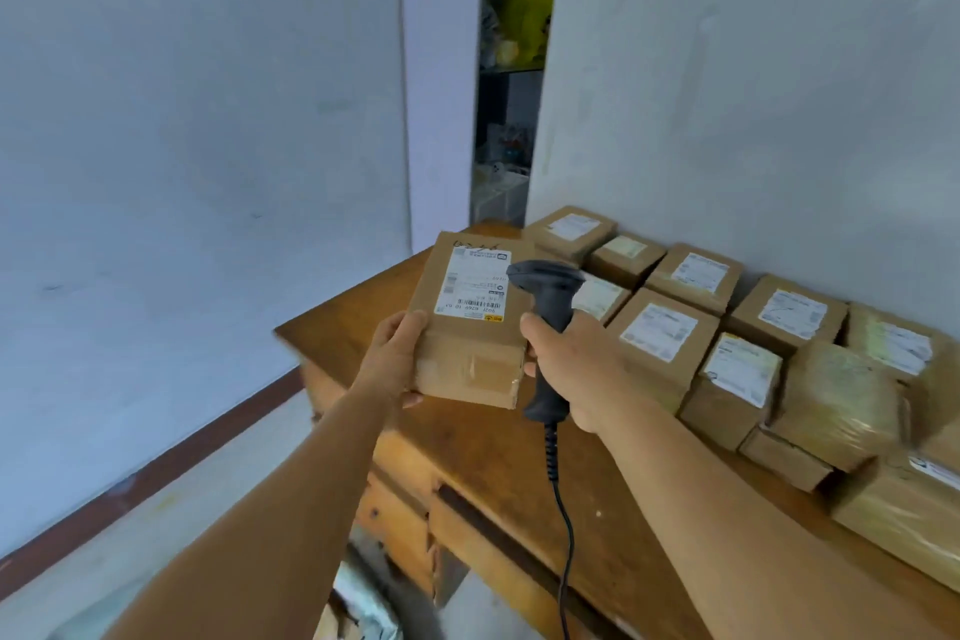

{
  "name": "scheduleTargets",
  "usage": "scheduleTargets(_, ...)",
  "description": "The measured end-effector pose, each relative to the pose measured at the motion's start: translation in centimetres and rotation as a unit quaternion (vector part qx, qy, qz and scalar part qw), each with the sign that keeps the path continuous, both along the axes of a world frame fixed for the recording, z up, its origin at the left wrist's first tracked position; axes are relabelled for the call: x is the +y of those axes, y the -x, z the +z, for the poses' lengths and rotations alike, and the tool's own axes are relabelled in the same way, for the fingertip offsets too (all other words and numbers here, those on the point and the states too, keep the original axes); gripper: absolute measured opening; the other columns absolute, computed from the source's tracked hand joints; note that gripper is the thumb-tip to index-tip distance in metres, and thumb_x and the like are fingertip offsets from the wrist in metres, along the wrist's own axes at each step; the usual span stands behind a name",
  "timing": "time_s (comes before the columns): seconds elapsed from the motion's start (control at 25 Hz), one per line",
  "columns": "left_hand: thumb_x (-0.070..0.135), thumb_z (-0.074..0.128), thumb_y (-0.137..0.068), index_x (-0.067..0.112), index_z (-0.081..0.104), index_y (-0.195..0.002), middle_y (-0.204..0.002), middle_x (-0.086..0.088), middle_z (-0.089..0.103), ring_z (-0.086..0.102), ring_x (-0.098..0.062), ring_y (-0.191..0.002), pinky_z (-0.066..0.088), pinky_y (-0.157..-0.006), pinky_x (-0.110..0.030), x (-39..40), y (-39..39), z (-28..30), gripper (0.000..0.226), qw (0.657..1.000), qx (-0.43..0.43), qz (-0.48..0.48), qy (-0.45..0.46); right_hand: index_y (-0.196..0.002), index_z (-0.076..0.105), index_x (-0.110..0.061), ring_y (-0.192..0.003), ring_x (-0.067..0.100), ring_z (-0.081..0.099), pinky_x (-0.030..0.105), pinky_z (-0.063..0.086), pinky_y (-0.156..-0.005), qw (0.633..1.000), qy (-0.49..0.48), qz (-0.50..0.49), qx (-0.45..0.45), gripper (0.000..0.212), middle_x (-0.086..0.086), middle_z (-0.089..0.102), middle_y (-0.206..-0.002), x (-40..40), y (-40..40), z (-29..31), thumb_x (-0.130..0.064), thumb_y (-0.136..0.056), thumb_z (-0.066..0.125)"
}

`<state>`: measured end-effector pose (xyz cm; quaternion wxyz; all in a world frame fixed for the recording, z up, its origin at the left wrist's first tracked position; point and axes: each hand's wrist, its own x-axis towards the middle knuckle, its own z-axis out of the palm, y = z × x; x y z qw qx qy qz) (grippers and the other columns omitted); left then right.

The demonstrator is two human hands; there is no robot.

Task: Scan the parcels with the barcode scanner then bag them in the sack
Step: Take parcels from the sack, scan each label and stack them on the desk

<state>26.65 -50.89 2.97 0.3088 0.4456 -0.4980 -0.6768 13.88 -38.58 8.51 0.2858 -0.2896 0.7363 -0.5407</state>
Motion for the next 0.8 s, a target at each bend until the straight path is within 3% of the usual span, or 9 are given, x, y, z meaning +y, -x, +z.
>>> scheduleTargets(0.16, 0.051, 0.055, -0.085, 0.029, 0.055, -0.118, -0.106, -0.004, 0.062, 0.058, -0.023, -0.089, 0.047, -0.081, -0.042, 5.5, -9.7, -3.9, 0.040, 0.995, -0.021, 0.092, -0.040, -0.072, 0.037, -0.011, -0.066, 0.025, 0.044, 0.038, 0.033, -0.066, 0.994, -0.028, 0.105, -0.028, 0.029, 0.006, 0.035, -0.065, 3.0, -7.0, -3.6, -0.023, -0.089, 0.057)
scheduleTargets(0.24, 0.058, 0.056, -0.076, 0.030, 0.057, -0.118, -0.113, -0.005, 0.063, 0.058, -0.027, -0.094, 0.047, -0.082, -0.045, 8.0, -14.4, -6.1, 0.050, 0.987, -0.038, 0.137, -0.069, -0.065, 0.032, -0.013, -0.060, 0.022, 0.036, 0.038, 0.030, -0.064, 0.987, -0.041, 0.153, -0.029, 0.035, 0.003, 0.030, -0.057, 3.6, -10.6, -5.6, -0.021, -0.088, 0.057)
scheduleTargets(0.32, 0.054, 0.054, -0.085, 0.027, 0.054, -0.119, -0.114, -0.005, 0.059, 0.056, -0.028, -0.096, 0.046, -0.085, -0.046, 10.2, -18.8, -8.2, 0.044, 0.978, -0.049, 0.181, -0.094, -0.063, 0.031, -0.013, -0.055, 0.021, 0.033, 0.035, 0.029, -0.060, 0.978, -0.060, 0.196, -0.032, 0.036, 0.001, 0.030, -0.054, 3.8, -14.1, -7.5, -0.019, -0.087, 0.056)
scheduleTargets(0.44, 0.044, 0.050, -0.093, 0.026, 0.049, -0.122, -0.113, -0.005, 0.055, 0.054, -0.025, -0.094, 0.044, -0.082, -0.042, 12.9, -24.7, -10.9, 0.034, 0.965, -0.062, 0.217, -0.134, -0.069, 0.039, -0.010, -0.057, 0.022, 0.039, 0.034, 0.032, -0.061, 0.962, -0.086, 0.254, -0.055, 0.028, 0.006, 0.037, -0.059, 4.2, -19.4, -10.7, -0.020, -0.088, 0.056)
scheduleTargets(0.56, 0.045, 0.054, -0.088, 0.028, 0.051, -0.118, -0.111, -0.004, 0.056, 0.056, -0.025, -0.092, 0.046, -0.076, -0.039, 14.5, -28.6, -14.0, 0.035, 0.952, -0.090, 0.253, -0.144, -0.077, 0.044, -0.008, -0.065, 0.023, 0.044, 0.035, 0.035, -0.061, 0.951, -0.119, 0.278, -0.067, 0.022, 0.011, 0.042, -0.068, 4.0, -23.1, -14.5, -0.023, -0.088, 0.056)
scheduleTargets(0.68, 0.052, 0.066, -0.066, 0.030, 0.051, -0.123, -0.119, -0.006, 0.054, 0.060, -0.026, -0.095, 0.052, -0.080, -0.040, 14.4, -30.8, -18.9, 0.063, 0.939, -0.188, 0.268, -0.108, -0.075, 0.040, -0.010, -0.059, 0.024, 0.042, 0.033, 0.034, -0.059, 0.943, -0.155, 0.289, -0.057, 0.025, 0.005, 0.040, -0.060, 2.9, -25.1, -19.1, -0.024, -0.090, 0.055)
scheduleTargets(0.8, 0.051, 0.069, -0.069, 0.039, 0.047, -0.126, -0.120, 0.001, 0.032, 0.053, -0.025, -0.103, 0.053, -0.088, -0.040, 12.8, -32.0, -24.8, 0.063, 0.920, -0.340, 0.194, -0.036, -0.069, 0.036, -0.012, -0.050, 0.021, 0.036, 0.030, 0.031, -0.055, 0.944, -0.181, 0.271, -0.055, 0.030, 0.002, 0.036, -0.054, 1.4, -26.2, -24.7, -0.021, -0.090, 0.055)
